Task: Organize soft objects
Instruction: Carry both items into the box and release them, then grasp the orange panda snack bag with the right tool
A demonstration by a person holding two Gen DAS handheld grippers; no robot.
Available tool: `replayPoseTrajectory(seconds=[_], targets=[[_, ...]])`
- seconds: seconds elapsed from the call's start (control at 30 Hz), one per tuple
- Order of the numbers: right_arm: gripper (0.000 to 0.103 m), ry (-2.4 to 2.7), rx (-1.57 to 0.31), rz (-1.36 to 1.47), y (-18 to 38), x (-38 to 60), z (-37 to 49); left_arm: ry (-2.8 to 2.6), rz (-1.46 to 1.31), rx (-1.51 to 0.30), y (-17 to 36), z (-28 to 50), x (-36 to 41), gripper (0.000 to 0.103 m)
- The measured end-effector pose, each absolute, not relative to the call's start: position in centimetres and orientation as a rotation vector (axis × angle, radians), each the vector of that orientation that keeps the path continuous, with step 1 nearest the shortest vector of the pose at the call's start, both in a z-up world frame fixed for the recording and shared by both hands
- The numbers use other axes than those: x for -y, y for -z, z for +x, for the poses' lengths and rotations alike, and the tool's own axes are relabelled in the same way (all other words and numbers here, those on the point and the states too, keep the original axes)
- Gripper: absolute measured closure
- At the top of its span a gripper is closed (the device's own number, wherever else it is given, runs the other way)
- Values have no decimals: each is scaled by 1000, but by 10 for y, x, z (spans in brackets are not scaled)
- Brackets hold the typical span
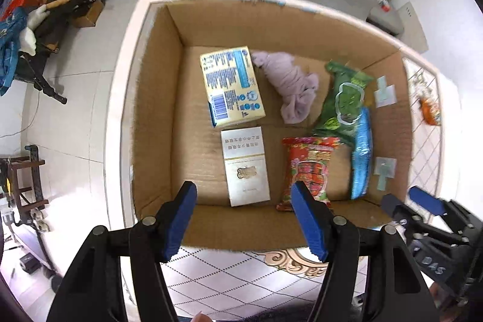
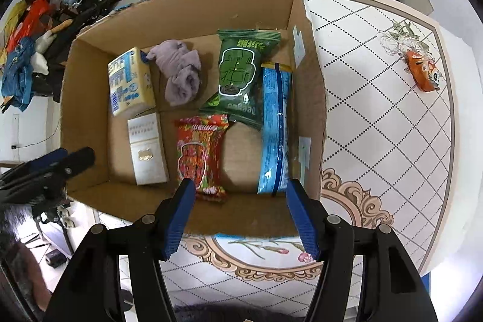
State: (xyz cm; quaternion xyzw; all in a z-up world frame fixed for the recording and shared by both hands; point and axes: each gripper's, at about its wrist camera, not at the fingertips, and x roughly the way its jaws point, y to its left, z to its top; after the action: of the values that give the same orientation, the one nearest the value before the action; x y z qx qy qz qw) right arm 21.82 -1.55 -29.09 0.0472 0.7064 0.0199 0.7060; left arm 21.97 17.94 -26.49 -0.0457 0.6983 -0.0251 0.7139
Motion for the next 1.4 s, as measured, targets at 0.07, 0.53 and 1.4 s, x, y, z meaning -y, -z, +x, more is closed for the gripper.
replayPoseTrajectory(seconds=[0.07, 0.53, 1.4], targets=[[38, -41, -1550, 95, 282, 16, 211, 43, -95, -1505, 248, 214, -180, 40], [7, -86, -1398, 68, 199, 14, 162, 0, -64, -1320, 171, 160, -172, 4], [5, 245, -1412, 346, 251, 250, 248, -47, -40, -1391, 224, 222, -63, 3]])
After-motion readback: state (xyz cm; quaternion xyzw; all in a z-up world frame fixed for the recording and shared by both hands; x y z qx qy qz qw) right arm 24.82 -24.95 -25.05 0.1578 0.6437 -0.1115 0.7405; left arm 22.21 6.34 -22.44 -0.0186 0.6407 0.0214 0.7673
